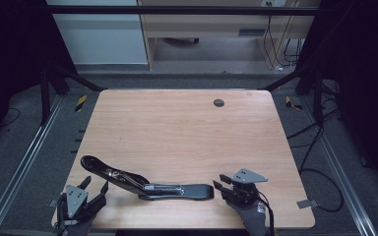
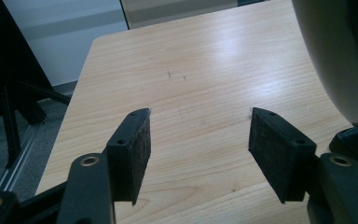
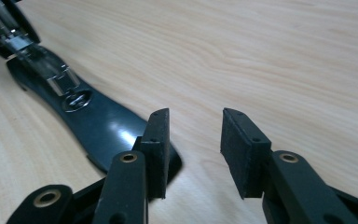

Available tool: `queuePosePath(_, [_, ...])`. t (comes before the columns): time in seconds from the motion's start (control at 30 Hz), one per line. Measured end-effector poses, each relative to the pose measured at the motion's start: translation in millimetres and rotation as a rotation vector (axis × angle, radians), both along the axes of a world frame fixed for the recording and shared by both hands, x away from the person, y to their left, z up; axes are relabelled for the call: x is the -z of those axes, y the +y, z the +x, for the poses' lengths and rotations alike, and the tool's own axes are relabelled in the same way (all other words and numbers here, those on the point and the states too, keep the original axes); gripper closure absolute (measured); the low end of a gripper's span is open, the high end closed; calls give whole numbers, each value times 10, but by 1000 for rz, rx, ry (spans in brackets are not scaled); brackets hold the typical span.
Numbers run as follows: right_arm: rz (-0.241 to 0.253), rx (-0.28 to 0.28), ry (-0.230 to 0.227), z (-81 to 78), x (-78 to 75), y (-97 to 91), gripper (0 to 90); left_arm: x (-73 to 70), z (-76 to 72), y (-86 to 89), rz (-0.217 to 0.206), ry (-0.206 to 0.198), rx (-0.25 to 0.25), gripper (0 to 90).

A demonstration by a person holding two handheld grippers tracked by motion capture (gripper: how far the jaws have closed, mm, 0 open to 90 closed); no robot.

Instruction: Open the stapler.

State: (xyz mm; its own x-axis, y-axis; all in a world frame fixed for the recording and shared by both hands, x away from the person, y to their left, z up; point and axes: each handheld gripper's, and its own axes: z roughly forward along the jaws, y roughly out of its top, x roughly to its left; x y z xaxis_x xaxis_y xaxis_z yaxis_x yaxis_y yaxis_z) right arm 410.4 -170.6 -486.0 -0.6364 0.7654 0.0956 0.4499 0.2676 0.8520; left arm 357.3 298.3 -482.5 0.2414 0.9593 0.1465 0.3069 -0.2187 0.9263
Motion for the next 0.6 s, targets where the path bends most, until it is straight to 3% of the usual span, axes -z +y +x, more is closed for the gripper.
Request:
queuePosePath(0.23, [-47,84,-7,19,-146,-212,660,29,24,28,-19,11,-3,394])
queuePosePath(0.6, [-101,221,39,114,-319,-565,672,47,23,24,-9,14,6,411])
